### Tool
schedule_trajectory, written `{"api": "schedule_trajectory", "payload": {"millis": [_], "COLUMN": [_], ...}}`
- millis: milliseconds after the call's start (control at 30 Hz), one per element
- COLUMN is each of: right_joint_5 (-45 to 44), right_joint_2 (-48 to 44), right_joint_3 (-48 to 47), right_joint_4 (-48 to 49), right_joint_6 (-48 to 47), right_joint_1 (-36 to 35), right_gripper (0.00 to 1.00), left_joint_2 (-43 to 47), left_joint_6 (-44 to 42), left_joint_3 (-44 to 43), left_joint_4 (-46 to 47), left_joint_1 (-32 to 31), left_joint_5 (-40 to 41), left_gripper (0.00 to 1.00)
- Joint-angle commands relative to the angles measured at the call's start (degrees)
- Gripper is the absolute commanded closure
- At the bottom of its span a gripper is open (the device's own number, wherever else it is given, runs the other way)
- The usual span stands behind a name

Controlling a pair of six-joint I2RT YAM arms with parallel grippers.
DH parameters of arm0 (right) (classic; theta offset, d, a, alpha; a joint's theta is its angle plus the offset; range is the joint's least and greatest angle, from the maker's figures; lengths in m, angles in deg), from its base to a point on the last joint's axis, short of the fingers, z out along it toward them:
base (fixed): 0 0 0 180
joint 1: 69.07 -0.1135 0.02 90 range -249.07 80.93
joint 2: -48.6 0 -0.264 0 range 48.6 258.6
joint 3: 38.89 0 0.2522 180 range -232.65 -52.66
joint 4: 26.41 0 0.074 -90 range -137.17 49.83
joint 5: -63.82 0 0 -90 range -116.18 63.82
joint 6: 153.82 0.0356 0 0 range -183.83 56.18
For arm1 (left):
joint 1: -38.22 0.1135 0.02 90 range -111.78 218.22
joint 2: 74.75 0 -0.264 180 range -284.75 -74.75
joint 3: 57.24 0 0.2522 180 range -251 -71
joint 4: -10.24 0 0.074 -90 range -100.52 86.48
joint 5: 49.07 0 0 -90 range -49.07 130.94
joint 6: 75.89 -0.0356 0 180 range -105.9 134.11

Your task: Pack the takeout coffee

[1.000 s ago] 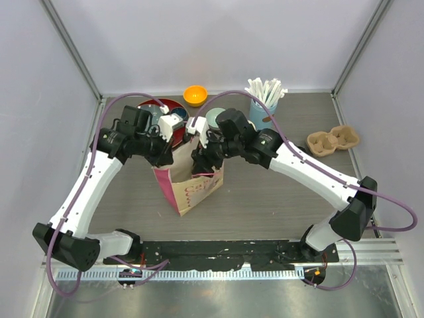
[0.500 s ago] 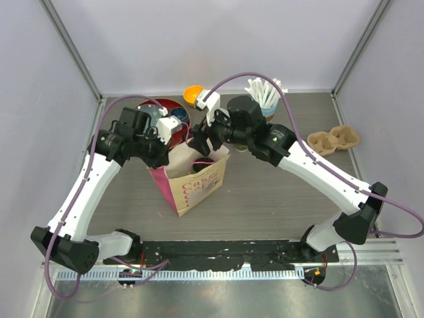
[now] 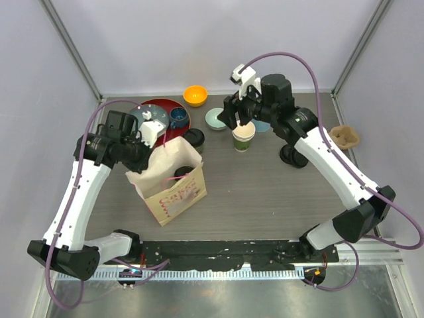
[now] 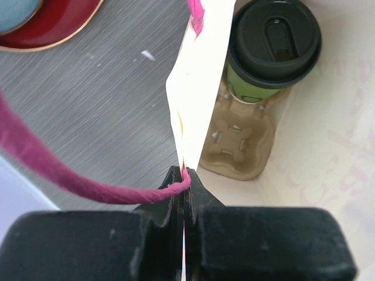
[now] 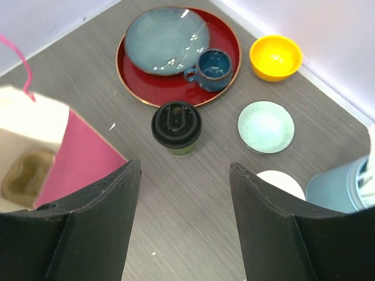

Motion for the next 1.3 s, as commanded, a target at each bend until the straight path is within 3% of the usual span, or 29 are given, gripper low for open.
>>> {"api": "schedule_trajectory", "payload": {"millis": [0, 333, 467, 567, 600, 733, 900, 1100, 1267], "right_joint_5": [8.03, 19.64, 18.16, 10.35, 3.11, -19.15, -31.74, -42.92, -51.09], "right_joint_2": [3.46, 16.64, 23.14, 30.87, 32.80, 33.79, 32.12, 36.94, 42.92], "right_joint_3": [1.08, -6.03, -13.23, -22.63, -24.04, -23.18, -19.84, -23.79, -30.63], "right_joint_4": [-0.13, 1.72, -2.66, -4.88, -3.66, 3.73, 12.08, 9.81, 4.44], "right_joint_6": [-6.86, -14.59, -20.05, -11.67, -8.66, 12.34, 25.80, 27.58, 27.59], "right_joint_1": [0.08, -0.88, -3.34, -6.58, -7.47, -10.20, -13.27, -16.09, -18.46], "right_gripper": [0.33, 0.34, 0.34, 0.42, 0.45, 0.43, 0.42, 0.43, 0.50], "left_joint_2": [1.58, 3.52, 4.31, 4.40, 4.49, 4.84, 4.75, 6.33, 6.42], "left_joint_6": [-2.87, -3.93, -3.93, -3.40, -3.31, -2.79, -2.17, -3.57, -5.33], "left_joint_3": [1.15, 3.88, 3.10, 1.78, 1.60, 1.60, 0.72, 1.42, 2.47], "left_joint_4": [-11.07, -12.40, -12.04, -13.18, -13.27, -12.84, -12.31, -11.87, -11.87], "left_joint_1": [4.66, 11.08, 11.96, 12.05, 12.05, 12.05, 11.96, 11.96, 12.05], "left_joint_5": [4.75, 4.83, 4.75, 3.87, 3.69, 2.73, 1.06, -0.09, -1.40], "left_gripper": [1.00, 1.00, 1.00, 1.00, 1.00, 1.00, 1.00, 1.00, 1.00]}}
